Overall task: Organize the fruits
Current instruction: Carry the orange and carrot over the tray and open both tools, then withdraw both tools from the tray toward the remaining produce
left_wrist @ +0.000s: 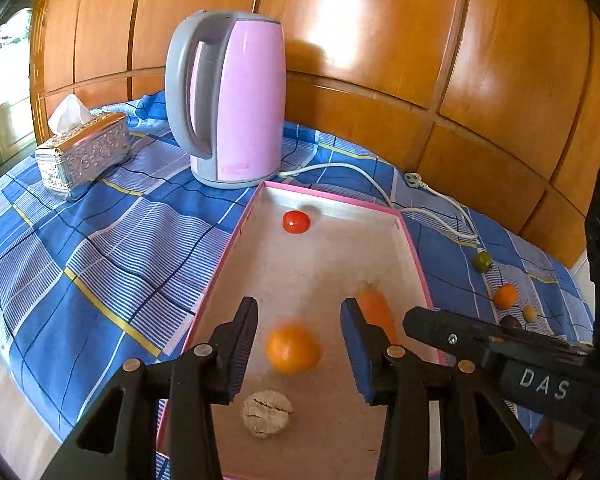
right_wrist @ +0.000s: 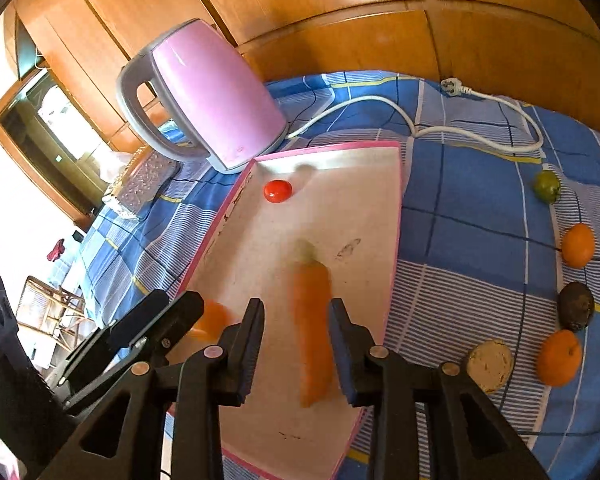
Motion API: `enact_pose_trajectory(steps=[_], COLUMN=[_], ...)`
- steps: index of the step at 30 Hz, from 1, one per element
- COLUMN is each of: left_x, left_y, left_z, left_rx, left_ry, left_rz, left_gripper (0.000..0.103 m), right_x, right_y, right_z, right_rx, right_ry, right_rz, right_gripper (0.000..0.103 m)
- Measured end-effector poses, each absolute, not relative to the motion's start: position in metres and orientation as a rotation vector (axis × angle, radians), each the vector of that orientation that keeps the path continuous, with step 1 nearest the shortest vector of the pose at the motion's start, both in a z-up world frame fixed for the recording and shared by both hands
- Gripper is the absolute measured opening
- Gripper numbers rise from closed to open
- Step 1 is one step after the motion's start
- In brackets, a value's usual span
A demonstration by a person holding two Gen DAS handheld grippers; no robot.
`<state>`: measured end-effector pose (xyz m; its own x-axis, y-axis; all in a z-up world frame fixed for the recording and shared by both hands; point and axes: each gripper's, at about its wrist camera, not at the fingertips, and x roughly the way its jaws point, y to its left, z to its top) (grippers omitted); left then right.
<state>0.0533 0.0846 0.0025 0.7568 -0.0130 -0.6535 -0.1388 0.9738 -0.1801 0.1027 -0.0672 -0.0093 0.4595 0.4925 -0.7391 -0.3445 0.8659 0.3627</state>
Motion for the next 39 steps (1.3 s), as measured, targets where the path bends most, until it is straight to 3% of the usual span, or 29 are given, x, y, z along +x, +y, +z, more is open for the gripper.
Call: enact_pose_trajectory(steps=[39], left_x=[0.005], left_y=[-0.026], left_z=[-0.002], left_rx=[-0.071], left_ry=[0.736], left_rz=[-0.112], left_gripper=[0.044], right_x=[0.025], right_y=[-0.167], right_z=[-0.023], right_rx=[0.102], right_ry=[0.855], right_rz=[0.19], right_gripper=[0.034])
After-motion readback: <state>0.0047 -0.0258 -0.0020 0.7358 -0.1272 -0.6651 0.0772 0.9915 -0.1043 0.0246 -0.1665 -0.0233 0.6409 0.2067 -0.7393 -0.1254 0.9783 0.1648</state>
